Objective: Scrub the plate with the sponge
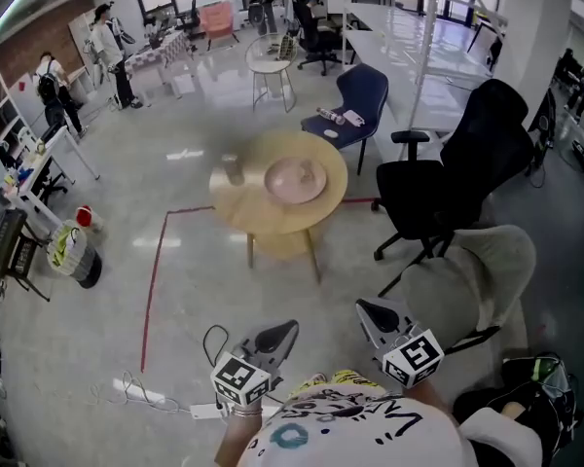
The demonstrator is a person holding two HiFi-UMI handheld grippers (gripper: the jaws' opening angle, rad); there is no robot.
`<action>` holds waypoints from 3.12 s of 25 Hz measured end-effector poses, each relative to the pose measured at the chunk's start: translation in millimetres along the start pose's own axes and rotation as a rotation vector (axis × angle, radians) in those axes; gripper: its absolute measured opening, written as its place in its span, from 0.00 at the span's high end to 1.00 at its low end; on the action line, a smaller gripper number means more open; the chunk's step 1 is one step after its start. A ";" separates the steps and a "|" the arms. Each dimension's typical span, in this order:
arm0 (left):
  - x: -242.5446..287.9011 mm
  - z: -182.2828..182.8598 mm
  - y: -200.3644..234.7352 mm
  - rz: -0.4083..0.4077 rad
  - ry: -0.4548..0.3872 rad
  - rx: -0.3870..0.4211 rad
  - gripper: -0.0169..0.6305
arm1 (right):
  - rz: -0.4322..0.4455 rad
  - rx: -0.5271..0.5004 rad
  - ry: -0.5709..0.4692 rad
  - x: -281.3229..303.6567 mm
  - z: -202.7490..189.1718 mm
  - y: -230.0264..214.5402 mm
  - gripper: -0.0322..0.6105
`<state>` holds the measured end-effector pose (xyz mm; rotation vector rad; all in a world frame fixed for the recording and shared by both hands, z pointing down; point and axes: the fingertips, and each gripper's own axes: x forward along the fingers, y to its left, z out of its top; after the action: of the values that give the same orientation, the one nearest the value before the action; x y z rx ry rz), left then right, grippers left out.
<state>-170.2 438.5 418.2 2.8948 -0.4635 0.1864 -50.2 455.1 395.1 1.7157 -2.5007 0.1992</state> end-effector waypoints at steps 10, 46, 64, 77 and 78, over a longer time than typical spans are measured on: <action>-6.8 1.3 21.3 0.034 -0.033 -0.042 0.95 | 0.039 0.001 -0.010 19.5 5.2 3.2 0.91; 209.2 79.2 223.1 0.192 -0.066 -0.003 0.95 | 0.206 -0.059 0.022 228.6 33.5 -213.2 0.90; 239.4 76.3 278.6 0.238 -0.028 -0.060 0.95 | 0.243 -0.026 0.072 287.5 28.6 -255.1 0.90; 269.2 106.0 375.7 0.163 -0.012 -0.057 0.95 | 0.152 -0.023 0.070 371.3 58.3 -291.6 0.90; 272.1 107.4 385.5 0.157 -0.010 -0.056 0.95 | 0.142 -0.023 0.071 378.4 59.9 -294.7 0.90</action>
<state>-27.4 -23.8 425.5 2.8061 -0.6866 0.1795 88.3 -7.8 410.5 1.4959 -2.5640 0.2377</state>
